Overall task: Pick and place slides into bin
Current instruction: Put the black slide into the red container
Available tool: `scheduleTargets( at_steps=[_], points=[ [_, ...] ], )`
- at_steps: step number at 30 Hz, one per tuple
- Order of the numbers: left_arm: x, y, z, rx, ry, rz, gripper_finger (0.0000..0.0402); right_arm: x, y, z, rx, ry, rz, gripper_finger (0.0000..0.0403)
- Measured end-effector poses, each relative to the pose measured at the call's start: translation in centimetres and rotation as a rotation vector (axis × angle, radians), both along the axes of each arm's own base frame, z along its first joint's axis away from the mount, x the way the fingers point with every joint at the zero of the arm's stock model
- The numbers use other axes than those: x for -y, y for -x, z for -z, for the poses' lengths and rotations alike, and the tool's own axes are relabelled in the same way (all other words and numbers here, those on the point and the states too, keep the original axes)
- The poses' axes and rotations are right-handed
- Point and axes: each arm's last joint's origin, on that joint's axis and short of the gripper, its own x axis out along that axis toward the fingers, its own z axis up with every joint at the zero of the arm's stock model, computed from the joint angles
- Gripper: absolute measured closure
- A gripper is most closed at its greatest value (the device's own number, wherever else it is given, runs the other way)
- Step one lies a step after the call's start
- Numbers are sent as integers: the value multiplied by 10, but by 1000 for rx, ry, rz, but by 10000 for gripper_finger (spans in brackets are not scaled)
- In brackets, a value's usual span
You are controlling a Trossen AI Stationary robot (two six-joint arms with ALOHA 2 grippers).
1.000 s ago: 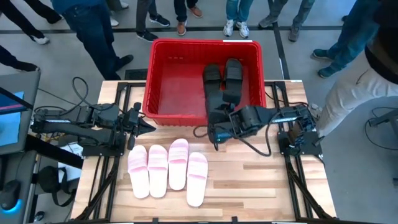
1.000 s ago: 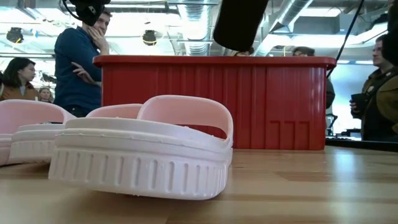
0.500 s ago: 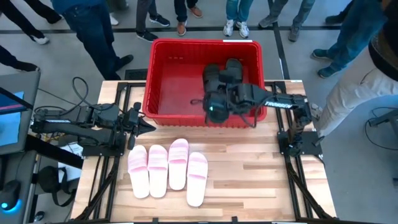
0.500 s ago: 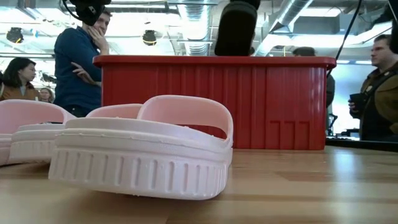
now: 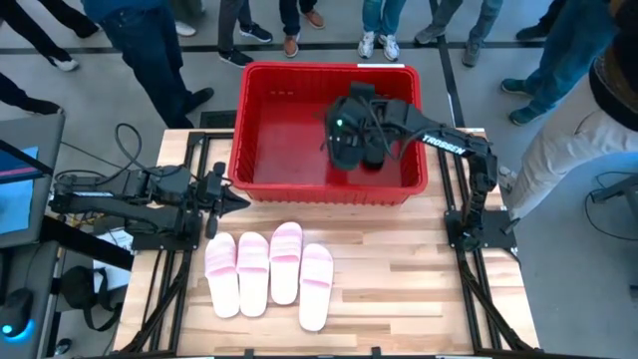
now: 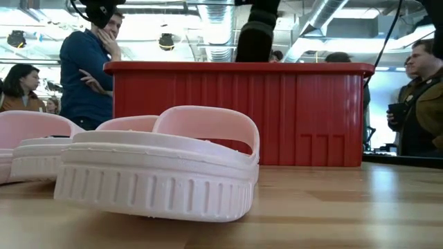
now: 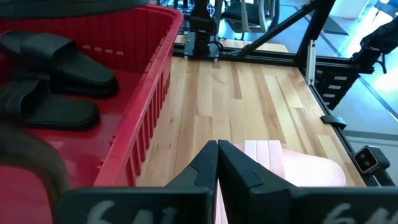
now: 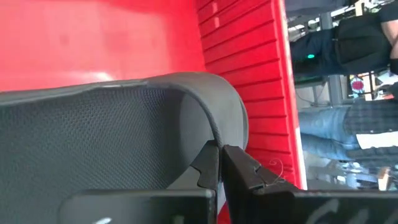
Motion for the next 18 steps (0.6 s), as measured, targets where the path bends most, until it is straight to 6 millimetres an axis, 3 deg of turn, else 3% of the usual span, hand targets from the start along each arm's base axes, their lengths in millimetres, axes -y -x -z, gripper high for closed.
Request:
scheduleTargets(
  at_steps=[9,18],
  points=[
    [-1,0,0,1,18,-35,401,47,8,-4,50,-14,-23,403],
    [-2,-1,-4,50,21,-66,401,79,15,-1,60,-21,-39,403]
  ],
)
